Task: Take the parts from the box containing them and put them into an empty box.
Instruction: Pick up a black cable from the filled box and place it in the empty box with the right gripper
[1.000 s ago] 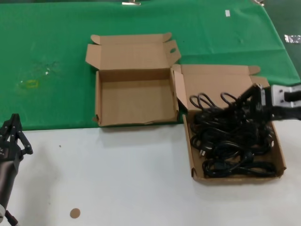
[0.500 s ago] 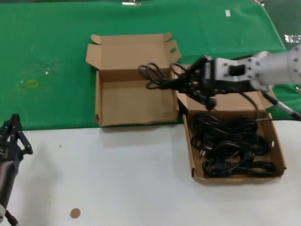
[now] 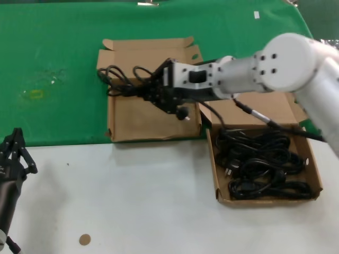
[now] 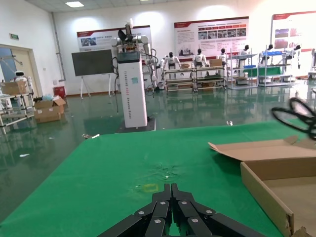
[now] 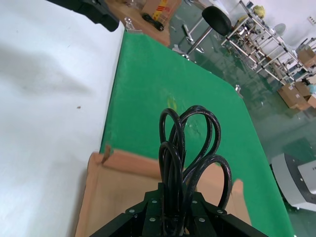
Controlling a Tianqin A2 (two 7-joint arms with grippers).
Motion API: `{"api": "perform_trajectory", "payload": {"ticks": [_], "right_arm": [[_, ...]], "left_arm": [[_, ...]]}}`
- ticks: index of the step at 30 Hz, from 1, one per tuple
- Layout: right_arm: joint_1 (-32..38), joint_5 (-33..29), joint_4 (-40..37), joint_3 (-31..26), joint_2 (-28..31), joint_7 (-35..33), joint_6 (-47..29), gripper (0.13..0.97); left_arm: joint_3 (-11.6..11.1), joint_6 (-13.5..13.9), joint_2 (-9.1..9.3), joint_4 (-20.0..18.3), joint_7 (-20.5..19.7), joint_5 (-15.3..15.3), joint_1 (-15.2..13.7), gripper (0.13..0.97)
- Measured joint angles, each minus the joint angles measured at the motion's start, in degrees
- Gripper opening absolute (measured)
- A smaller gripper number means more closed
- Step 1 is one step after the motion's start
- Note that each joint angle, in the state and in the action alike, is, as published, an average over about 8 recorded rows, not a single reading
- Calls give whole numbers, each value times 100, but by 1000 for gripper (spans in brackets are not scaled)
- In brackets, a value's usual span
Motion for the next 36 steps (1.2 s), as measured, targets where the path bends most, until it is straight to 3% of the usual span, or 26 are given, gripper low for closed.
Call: {"api": "perform_trajectory", "payload": {"ticks": [19, 36], "right_arm": [[404, 26, -1794, -79, -695, -868, 596, 201], [518, 130, -2297, -56, -812, -1184, 716, 200]], "left_arm": [[0, 0, 0, 0, 0, 0, 0, 152], [0, 0, 0, 0, 0, 0, 0, 152]]}}
